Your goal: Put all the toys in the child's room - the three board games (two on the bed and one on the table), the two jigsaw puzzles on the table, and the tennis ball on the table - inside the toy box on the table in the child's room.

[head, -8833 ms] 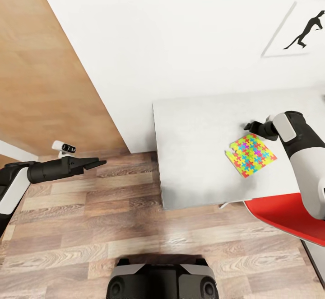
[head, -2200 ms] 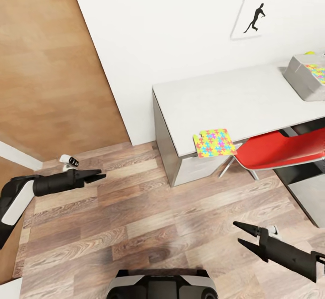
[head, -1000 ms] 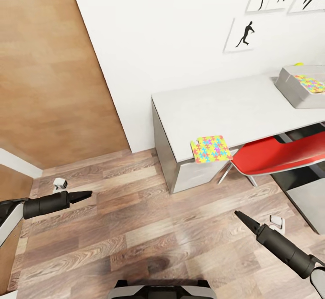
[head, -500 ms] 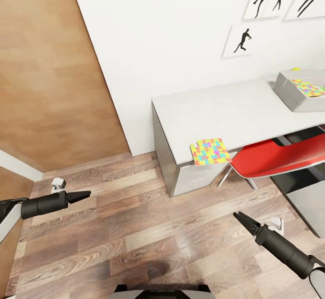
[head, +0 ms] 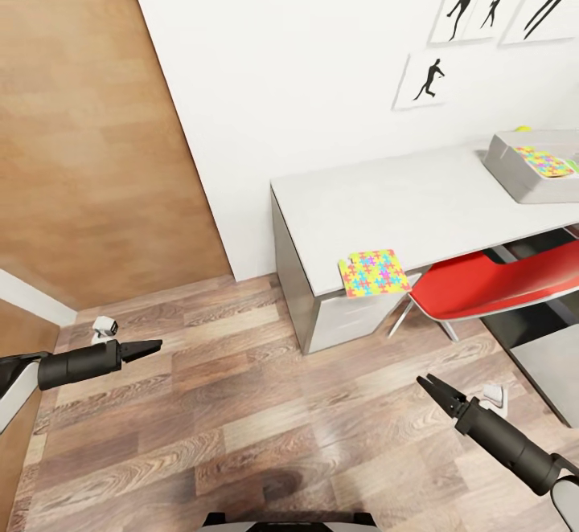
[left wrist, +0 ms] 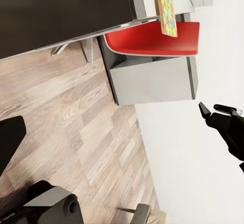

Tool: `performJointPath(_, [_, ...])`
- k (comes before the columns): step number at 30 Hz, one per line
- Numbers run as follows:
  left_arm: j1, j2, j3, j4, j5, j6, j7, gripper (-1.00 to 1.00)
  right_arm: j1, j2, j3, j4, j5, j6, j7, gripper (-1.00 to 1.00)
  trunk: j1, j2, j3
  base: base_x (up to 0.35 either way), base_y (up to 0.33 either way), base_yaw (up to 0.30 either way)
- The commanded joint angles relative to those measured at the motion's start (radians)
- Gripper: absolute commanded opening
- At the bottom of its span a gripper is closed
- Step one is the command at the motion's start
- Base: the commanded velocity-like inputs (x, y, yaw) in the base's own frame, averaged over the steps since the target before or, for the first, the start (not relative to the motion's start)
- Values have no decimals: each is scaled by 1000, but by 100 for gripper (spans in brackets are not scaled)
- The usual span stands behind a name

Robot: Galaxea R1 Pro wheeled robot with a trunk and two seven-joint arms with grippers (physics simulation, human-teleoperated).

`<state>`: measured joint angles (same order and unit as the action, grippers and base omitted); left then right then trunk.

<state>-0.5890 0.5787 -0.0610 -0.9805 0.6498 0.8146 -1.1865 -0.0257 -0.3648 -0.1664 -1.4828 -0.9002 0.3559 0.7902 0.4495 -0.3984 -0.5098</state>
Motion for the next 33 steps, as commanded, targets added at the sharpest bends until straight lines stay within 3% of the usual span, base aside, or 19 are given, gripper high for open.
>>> performJointPath(1, [-1,1,-3,0,7,8,0,100,0,0,-1,0,-9,8,0,100,1,-2,-1,0,0,0])
performJointPath(33, [-1,2,-3,0,7,8,1,100,-1,1,0,-2,-9,7,-6,100,1,-2,14,0,0,2])
